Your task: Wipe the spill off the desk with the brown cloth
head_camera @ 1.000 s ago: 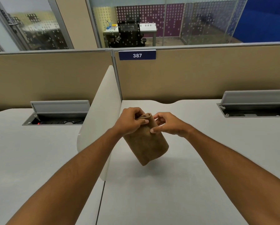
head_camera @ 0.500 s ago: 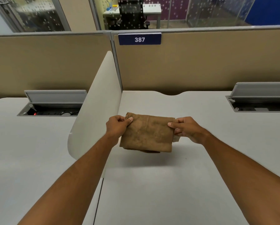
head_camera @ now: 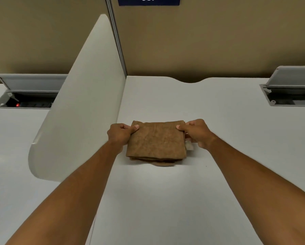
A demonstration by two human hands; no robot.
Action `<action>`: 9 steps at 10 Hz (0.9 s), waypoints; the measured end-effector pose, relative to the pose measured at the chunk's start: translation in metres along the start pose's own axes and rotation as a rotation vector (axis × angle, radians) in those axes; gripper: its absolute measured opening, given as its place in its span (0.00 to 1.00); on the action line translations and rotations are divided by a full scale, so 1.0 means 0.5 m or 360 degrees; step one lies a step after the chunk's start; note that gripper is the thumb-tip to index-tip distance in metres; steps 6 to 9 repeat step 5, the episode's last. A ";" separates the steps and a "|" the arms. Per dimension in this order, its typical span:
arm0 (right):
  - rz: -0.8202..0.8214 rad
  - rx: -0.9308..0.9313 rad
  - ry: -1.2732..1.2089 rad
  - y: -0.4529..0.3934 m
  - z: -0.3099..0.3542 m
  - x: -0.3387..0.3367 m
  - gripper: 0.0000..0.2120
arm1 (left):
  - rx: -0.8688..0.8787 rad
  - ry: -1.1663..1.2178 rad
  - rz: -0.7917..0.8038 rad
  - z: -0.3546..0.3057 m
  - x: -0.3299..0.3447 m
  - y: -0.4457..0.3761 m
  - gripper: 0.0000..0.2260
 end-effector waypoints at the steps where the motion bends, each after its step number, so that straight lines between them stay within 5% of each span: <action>1: -0.0112 -0.0034 0.0103 -0.016 -0.012 -0.001 0.12 | -0.0054 0.0100 -0.0004 0.006 0.004 -0.016 0.13; 3: -0.0225 0.0048 0.0190 -0.008 -0.004 -0.008 0.24 | -0.0216 0.0246 0.0017 0.013 -0.003 -0.014 0.22; 5: -0.0259 -0.0011 0.0338 0.020 0.020 0.001 0.24 | 0.0058 -0.0173 -0.0106 -0.016 -0.009 0.028 0.23; 9: -0.0259 -0.0011 0.0338 0.020 0.020 0.001 0.24 | 0.0058 -0.0173 -0.0106 -0.016 -0.009 0.028 0.23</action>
Point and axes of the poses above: each hand's wrist, its own y-axis away from the middle knuckle, its own x-axis out of the palm, z = x × y, the point moved 7 cm from there along -y, towards the middle knuckle, and after that the axes turned 11 degrees about -x, right-handed, at the moved point
